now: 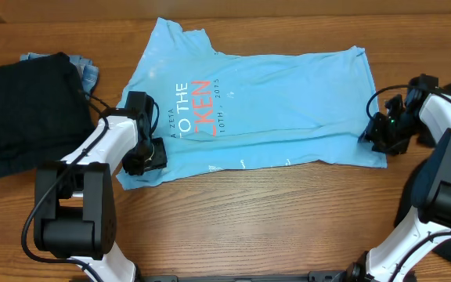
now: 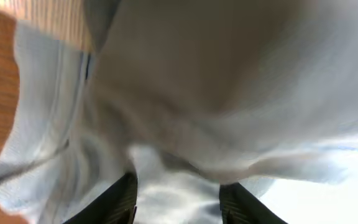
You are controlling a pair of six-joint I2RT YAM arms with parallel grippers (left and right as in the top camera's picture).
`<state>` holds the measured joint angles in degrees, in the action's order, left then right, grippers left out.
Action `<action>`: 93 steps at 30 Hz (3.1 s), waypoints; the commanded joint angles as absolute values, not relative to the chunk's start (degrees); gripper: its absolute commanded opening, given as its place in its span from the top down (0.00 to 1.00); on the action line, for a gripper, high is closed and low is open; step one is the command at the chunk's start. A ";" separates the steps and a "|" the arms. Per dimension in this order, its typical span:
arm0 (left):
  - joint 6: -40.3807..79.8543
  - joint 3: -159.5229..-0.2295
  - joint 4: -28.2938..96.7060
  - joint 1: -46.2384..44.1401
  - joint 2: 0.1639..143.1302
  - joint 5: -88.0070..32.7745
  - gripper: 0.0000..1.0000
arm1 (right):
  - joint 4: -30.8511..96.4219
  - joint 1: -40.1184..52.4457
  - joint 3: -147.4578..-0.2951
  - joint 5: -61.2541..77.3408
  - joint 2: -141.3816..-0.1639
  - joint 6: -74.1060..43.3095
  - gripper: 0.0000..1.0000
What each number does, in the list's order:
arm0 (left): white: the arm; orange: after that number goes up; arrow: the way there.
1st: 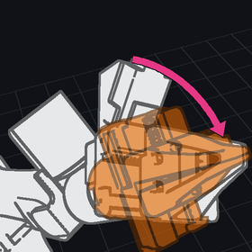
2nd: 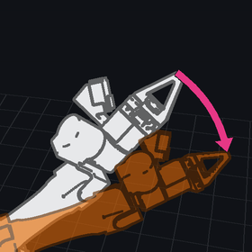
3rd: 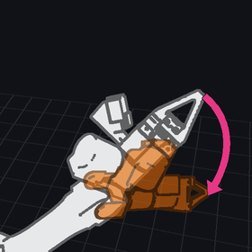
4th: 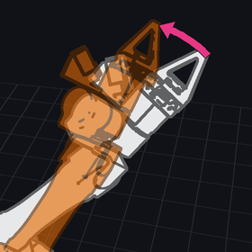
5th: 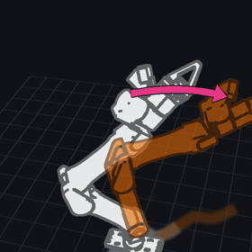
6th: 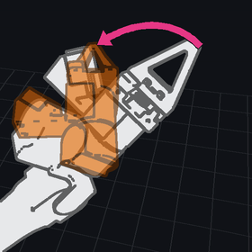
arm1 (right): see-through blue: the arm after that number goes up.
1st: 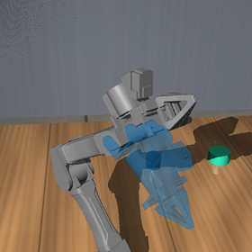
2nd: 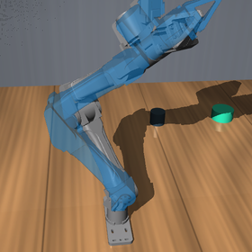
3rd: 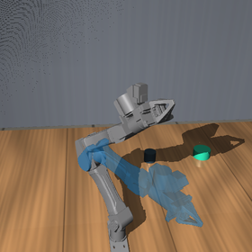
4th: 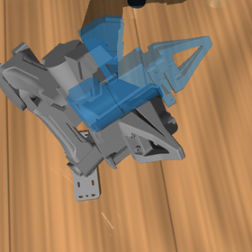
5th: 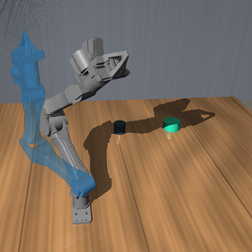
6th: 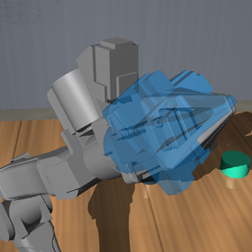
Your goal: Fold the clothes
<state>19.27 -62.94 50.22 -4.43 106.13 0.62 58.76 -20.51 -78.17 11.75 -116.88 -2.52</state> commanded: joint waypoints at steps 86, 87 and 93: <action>6.81 -133.82 61.32 0.78 150.08 -19.88 0.93 | 31.99 -18.70 -94.19 26.44 -125.54 -0.36 0.50; 6.83 -133.82 61.28 0.78 150.08 -19.88 0.94 | 30.94 -18.70 -94.19 26.44 -126.15 -0.40 0.49; 6.81 -133.82 61.34 0.73 150.08 -19.88 0.93 | 27.99 -18.68 -94.19 26.39 -129.05 -1.52 0.50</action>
<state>6.07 -132.16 61.23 0.51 148.44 -20.34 29.02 -18.74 -93.54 25.69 -127.90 -1.13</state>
